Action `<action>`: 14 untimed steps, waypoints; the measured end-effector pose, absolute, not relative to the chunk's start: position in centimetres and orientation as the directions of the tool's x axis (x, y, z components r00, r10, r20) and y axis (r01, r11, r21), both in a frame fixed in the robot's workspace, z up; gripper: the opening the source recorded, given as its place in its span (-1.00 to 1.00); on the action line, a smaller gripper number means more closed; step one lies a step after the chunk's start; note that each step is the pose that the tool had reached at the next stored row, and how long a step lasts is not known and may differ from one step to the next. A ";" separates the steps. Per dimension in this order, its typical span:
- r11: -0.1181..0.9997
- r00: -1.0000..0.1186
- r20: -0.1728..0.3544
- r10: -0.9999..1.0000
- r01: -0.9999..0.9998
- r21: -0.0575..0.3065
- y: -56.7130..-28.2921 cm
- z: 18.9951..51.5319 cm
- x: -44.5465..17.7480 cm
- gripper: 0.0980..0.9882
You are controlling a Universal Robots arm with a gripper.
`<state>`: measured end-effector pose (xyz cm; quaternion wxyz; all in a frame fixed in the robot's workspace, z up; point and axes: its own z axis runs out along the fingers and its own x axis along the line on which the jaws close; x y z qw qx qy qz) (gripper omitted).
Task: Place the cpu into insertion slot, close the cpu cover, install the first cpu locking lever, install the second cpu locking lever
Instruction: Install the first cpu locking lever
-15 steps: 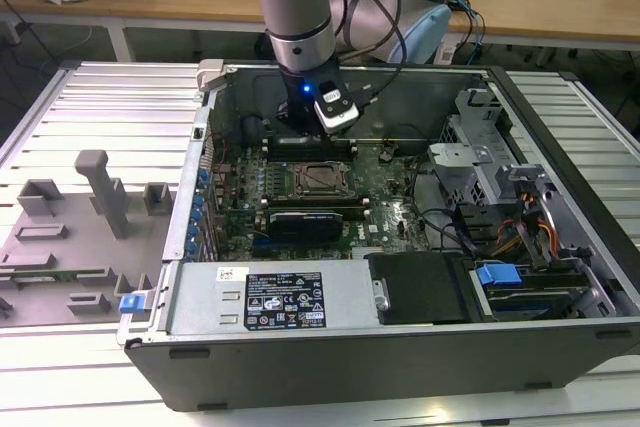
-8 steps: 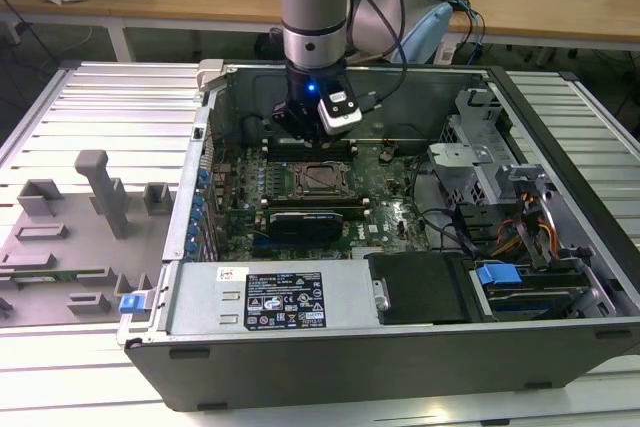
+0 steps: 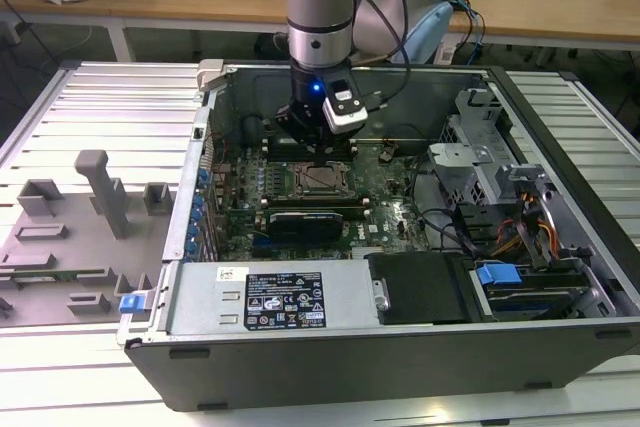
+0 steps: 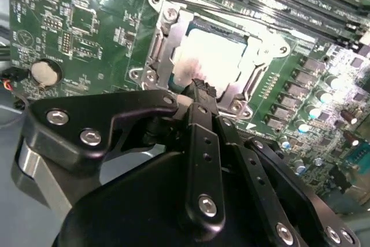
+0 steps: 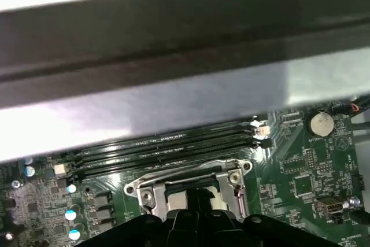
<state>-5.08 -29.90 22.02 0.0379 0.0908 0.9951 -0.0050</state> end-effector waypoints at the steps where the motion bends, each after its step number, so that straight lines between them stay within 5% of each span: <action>1: 0.983 -0.981 -0.076 0.180 0.181 -0.003 -30.2 22.0 -5.1 -0.98; 14: 0.984 -0.981 -0.076 0.179 0.179 -0.003 -32.3 24.4 -5.1 -0.98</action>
